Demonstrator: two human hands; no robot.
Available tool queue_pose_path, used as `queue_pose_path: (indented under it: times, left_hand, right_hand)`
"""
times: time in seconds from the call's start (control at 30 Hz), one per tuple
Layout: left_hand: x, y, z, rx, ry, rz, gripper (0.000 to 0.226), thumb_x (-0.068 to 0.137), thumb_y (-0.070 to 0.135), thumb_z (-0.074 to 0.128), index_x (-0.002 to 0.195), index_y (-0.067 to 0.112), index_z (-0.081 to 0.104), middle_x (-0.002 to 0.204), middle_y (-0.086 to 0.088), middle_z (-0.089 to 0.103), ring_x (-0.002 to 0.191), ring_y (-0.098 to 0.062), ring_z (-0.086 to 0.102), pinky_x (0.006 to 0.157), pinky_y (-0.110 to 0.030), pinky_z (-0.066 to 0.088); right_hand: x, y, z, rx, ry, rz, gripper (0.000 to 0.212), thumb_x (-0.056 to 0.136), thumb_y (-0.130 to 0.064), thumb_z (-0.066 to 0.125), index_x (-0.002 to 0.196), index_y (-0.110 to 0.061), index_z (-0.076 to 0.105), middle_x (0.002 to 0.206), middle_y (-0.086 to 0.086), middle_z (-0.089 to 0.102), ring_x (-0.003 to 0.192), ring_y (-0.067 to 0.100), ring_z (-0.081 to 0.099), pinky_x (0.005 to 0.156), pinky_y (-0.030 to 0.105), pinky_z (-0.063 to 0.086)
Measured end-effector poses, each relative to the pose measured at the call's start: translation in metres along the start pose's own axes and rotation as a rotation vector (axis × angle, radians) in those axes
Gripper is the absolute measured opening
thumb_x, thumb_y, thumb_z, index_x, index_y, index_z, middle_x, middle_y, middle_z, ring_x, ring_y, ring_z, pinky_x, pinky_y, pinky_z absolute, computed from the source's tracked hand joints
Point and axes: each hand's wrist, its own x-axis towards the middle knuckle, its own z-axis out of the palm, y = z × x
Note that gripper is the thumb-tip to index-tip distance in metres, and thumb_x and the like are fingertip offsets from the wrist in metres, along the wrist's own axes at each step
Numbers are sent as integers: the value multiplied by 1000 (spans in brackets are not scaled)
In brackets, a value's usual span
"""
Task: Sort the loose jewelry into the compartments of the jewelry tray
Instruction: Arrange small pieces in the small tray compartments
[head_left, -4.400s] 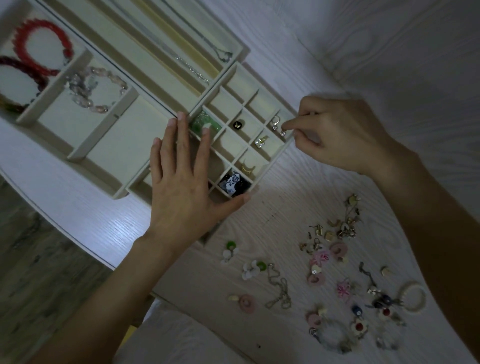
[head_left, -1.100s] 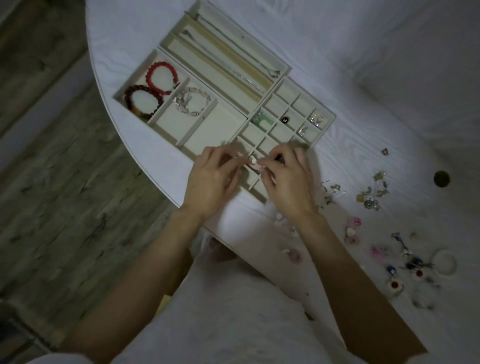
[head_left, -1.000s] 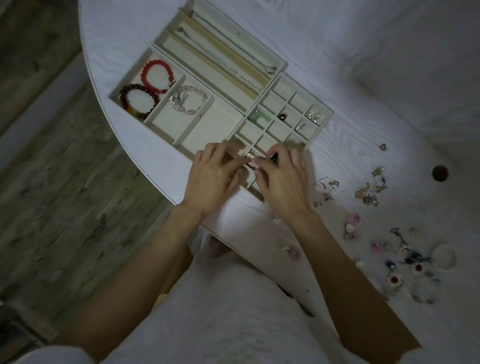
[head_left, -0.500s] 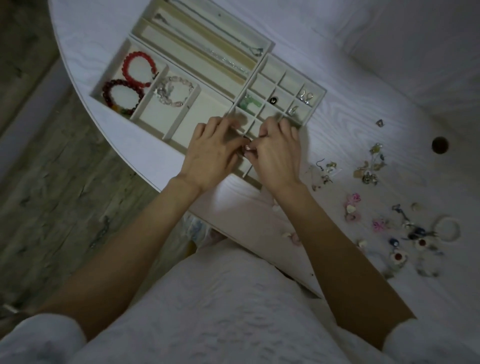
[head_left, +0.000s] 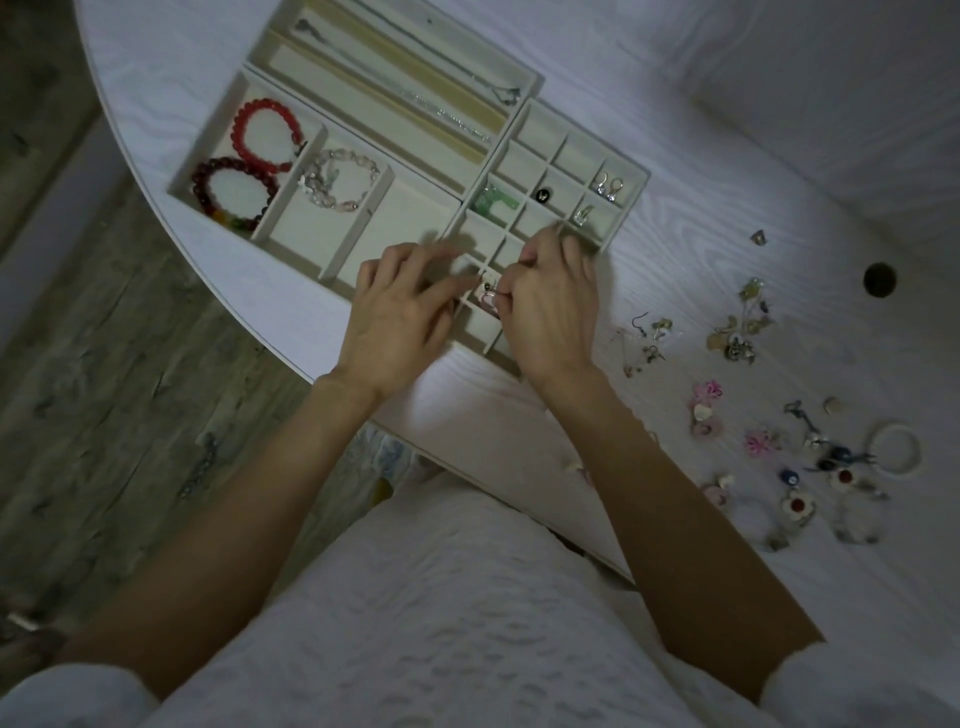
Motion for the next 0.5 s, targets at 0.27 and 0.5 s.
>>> queue_pose_path:
  times: [0.27, 0.5]
  left_hand:
    - [8, 4, -3, 61, -26, 81, 34, 82, 18, 52, 111, 24, 69, 131, -6, 54, 115, -28, 38, 86, -39, 31]
    - [10, 10, -3, 17, -19, -28, 36, 85, 23, 45, 112, 21, 68, 131, -5, 54, 115, -25, 38, 86, -36, 31]
  right_hand:
    - [-10, 7, -4, 135, 32, -31, 13, 78, -21, 71, 82, -10, 76, 93, 7, 58, 91, 25, 50, 82, 34, 41]
    - [-15, 9, -3, 147, 35, -64, 21, 80, -26, 59, 82, -13, 76, 89, 7, 56, 87, 25, 49, 76, 34, 36]
